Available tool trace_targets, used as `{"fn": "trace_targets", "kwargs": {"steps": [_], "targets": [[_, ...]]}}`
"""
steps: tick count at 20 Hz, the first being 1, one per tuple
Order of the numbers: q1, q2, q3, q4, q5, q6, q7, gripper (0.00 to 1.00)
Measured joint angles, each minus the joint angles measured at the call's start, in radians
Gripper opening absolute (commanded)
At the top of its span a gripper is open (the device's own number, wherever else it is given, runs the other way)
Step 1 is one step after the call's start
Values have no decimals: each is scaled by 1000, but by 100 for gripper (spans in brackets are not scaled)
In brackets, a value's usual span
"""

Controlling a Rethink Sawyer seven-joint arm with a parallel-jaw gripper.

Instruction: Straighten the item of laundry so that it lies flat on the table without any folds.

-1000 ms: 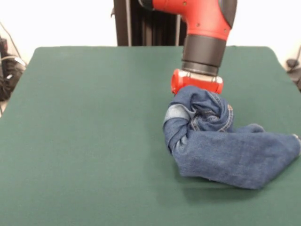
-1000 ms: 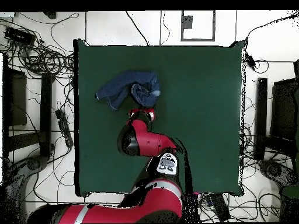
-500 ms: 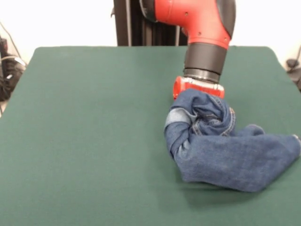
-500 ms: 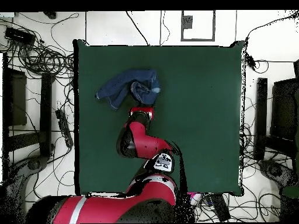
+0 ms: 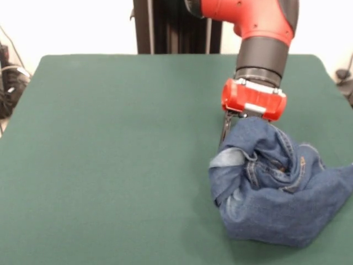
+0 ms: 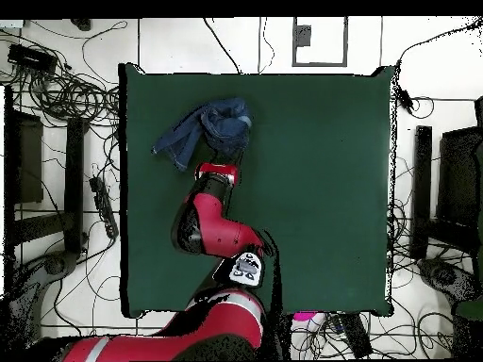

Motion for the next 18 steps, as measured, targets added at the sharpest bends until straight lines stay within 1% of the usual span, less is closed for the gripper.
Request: {"fn": "trace_targets", "kwargs": {"steps": [12, 18], "targets": [[7, -51, -10, 6, 34, -4, 0, 100], [15, -100, -21, 6, 33, -46, 0, 100]]}}
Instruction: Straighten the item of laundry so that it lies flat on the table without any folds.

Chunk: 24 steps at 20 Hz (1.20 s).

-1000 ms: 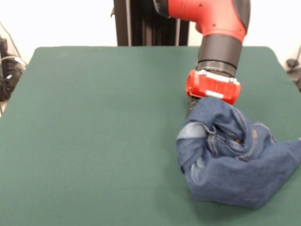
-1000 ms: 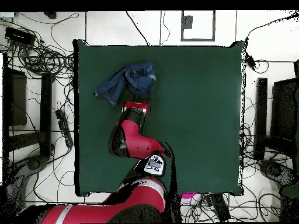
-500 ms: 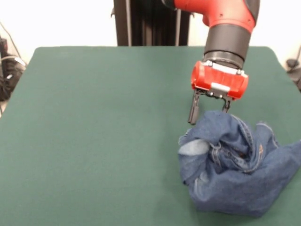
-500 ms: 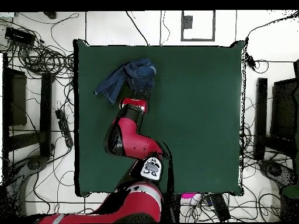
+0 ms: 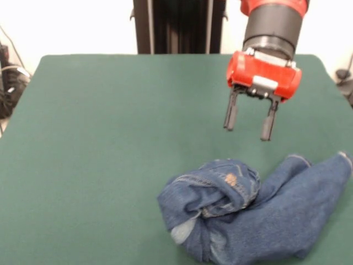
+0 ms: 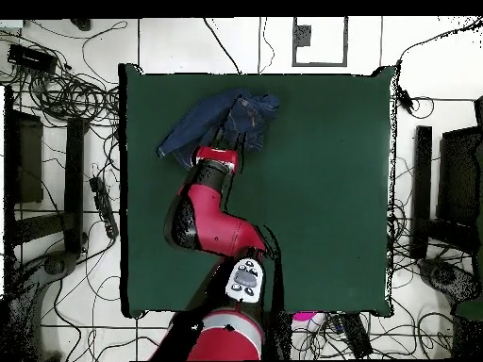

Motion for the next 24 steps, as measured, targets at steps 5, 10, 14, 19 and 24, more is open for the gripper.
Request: {"fn": "trace_targets", "kwargs": {"steps": [5, 10, 14, 19, 24], "targets": [[8, -34, -1, 0, 0, -11, 0, 100], [8, -46, 0, 0, 19, -11, 0, 100], [22, -37, -4, 0, 61, -18, 0, 100], [57, -9, -17, -1, 116, -67, 0, 100], [78, 42, -24, -11, 135, -174, 0, 100]]}}
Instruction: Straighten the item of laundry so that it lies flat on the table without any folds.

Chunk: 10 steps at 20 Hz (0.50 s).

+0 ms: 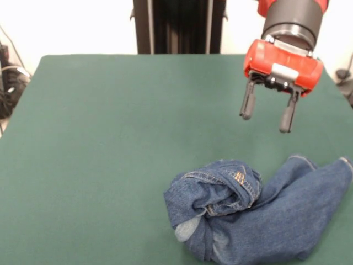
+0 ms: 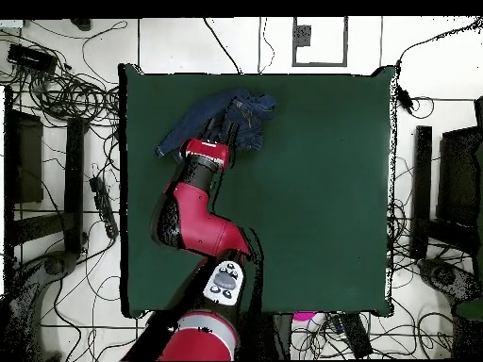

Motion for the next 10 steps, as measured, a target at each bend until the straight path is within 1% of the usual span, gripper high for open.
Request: {"fn": "trace_targets", "kwargs": {"steps": [3, 6, 8, 10], "targets": [[-1, 27, 0, -8, 7, -30, 0, 100], [-22, 54, 10, -14, 6, -24, 0, 100], [-45, 68, 22, -17, 6, -2, 0, 100], [-79, 89, 35, -21, 6, 47, 0, 100]]}}
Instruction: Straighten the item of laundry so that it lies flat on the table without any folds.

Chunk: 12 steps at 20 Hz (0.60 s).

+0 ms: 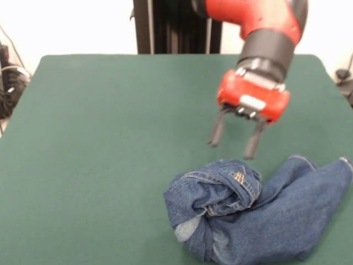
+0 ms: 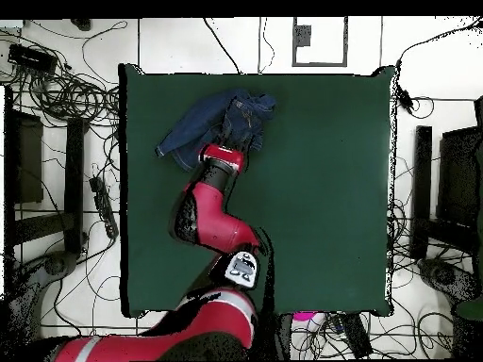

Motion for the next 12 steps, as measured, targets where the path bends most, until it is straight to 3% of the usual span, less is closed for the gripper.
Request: {"fn": "trace_targets", "kwargs": {"steps": [6, 12], "targets": [[-78, 53, 22, -28, -28, 120, 0, 100], [-116, 75, 29, -81, -139, 106, 0, 100]]}}
